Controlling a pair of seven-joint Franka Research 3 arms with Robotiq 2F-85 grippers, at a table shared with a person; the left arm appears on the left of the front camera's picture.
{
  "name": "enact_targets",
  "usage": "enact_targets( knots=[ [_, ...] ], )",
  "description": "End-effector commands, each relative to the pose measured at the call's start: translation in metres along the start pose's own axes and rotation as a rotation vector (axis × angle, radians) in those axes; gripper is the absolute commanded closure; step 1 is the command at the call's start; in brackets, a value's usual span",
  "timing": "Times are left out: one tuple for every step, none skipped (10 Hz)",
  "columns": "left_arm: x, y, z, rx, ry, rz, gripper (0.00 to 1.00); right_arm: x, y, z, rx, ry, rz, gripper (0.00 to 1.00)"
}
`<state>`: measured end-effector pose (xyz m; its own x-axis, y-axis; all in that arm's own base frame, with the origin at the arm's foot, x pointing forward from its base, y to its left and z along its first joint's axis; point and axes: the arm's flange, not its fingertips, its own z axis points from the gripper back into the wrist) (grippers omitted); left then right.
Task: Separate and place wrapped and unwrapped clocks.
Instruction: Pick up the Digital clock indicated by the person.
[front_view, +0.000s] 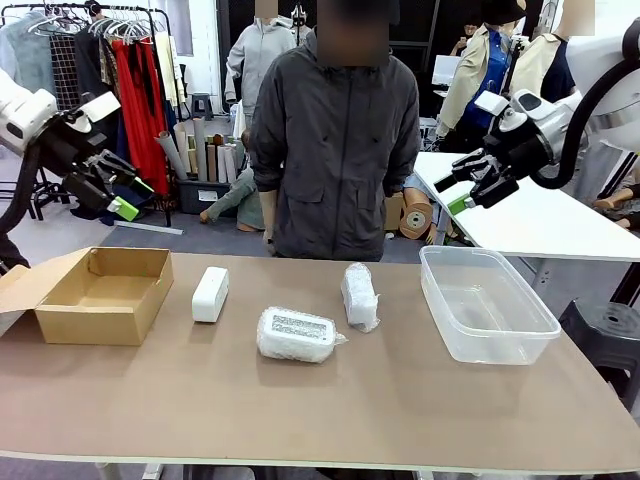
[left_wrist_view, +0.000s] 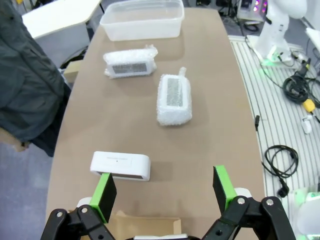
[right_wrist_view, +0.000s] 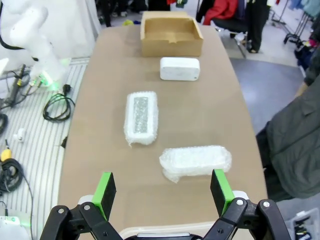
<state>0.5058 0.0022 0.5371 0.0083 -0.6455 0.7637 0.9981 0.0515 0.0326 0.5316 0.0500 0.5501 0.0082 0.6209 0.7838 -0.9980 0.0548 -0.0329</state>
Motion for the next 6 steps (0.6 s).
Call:
enact_targets(
  knots=[
    [0.0022, 0.0071, 0.0015, 0.011, -0.017, 0.035, 0.0, -0.0049, 0.0213, -0.0075, -0.072, 0.048, 0.057, 0.0],
    [0.0012, 0.0082, 0.0009, 0.022, -0.012, 0.041, 0.0, -0.0062, 0.0245, -0.0068, -0.077, 0.049, 0.06, 0.0],
    [0.0013, 0.0082, 0.0009, 0.035, -0.014, 0.035, 0.0, -0.0084, 0.027, -0.0066, -0.077, 0.046, 0.059, 0.0],
    [0.0008, 0.0085, 0.0006, 0.046, -0.009, 0.032, 0.0, -0.0109, 0.0286, -0.0066, -0.065, 0.044, 0.051, 0.0],
    [0.0007, 0.0087, -0.0004, 0.051, -0.006, 0.023, 0.0, -0.0125, 0.0289, -0.0068, -0.065, 0.047, 0.035, 0.0],
    [0.0007, 0.0102, -0.0015, 0.049, -0.005, 0.017, 0.0, -0.0138, 0.0288, -0.0069, -0.064, 0.045, 0.022, 0.0]
  ],
)
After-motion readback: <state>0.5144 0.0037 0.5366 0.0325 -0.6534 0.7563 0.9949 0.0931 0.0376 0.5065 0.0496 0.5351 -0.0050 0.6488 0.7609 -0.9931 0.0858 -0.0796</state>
